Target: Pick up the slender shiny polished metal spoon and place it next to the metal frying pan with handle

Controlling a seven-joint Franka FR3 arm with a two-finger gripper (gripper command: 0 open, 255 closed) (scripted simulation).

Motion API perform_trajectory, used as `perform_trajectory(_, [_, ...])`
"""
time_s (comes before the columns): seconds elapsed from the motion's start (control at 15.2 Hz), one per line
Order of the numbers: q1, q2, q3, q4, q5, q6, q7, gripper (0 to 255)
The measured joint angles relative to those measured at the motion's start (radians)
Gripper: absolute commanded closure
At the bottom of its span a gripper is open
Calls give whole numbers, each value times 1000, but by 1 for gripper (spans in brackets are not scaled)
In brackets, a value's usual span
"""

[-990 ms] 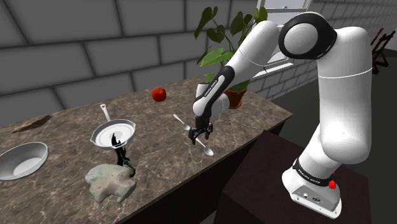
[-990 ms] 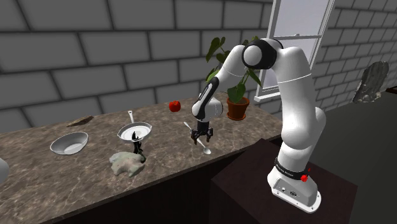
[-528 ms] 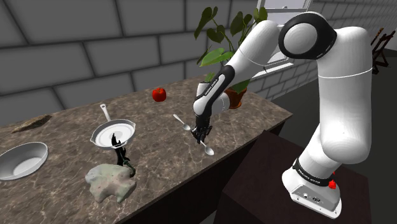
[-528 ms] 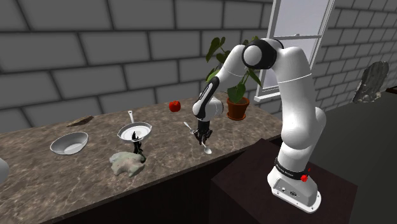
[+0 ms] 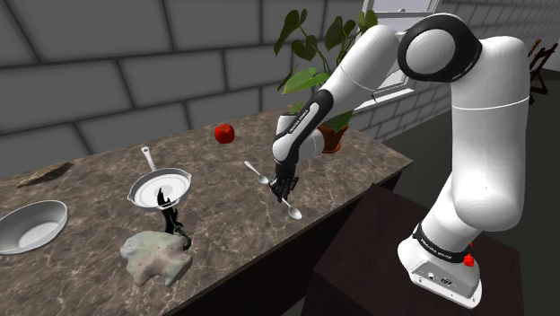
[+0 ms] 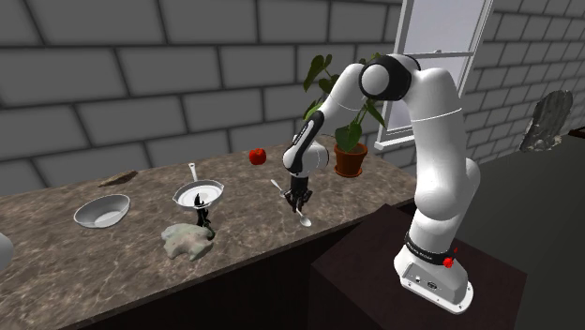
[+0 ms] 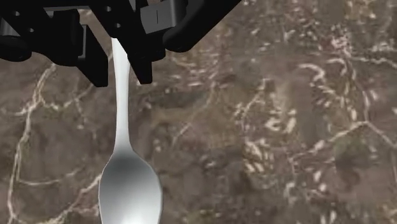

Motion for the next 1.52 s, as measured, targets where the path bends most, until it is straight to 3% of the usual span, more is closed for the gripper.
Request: perform_trajectory(1.52, [16, -254, -24, 3, -66, -251, 93, 255])
